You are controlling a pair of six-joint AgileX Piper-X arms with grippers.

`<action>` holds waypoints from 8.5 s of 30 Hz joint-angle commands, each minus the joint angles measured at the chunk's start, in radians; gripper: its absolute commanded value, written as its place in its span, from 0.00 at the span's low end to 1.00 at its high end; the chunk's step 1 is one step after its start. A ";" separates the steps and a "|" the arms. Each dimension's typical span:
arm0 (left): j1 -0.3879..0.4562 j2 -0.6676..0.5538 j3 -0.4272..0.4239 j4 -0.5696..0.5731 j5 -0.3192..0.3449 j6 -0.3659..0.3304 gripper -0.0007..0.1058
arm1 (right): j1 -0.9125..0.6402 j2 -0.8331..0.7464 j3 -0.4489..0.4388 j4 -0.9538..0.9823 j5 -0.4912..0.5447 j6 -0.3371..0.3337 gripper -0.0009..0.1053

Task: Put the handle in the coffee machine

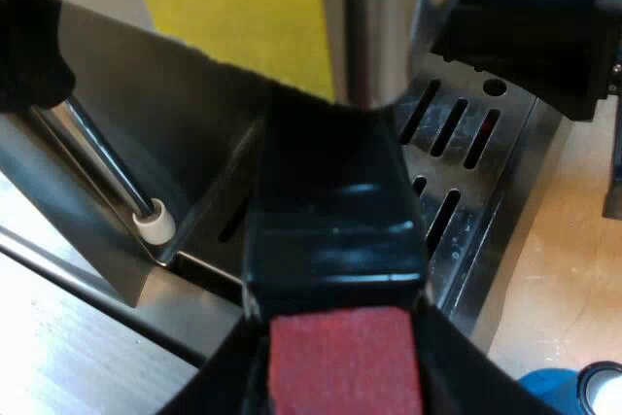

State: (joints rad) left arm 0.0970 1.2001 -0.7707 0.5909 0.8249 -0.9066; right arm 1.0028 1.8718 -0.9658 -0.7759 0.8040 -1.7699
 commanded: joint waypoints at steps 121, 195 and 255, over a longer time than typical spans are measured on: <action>0.009 -0.028 -0.018 -0.020 0.069 -0.010 0.64 | -0.020 0.169 -0.199 -0.499 0.027 -0.297 0.28; 0.178 0.059 -0.131 -0.007 -0.014 -0.030 0.02 | -0.020 0.151 -0.199 -0.497 0.029 -0.244 0.28; 0.036 0.012 -0.137 0.649 0.172 0.329 0.02 | -0.020 0.151 -0.199 -0.468 0.029 -0.246 0.28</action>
State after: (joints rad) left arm 0.1645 1.2201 -0.9111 1.1941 0.9576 -0.5876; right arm 0.9885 2.0623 -1.1421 -1.1796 0.8368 -2.0080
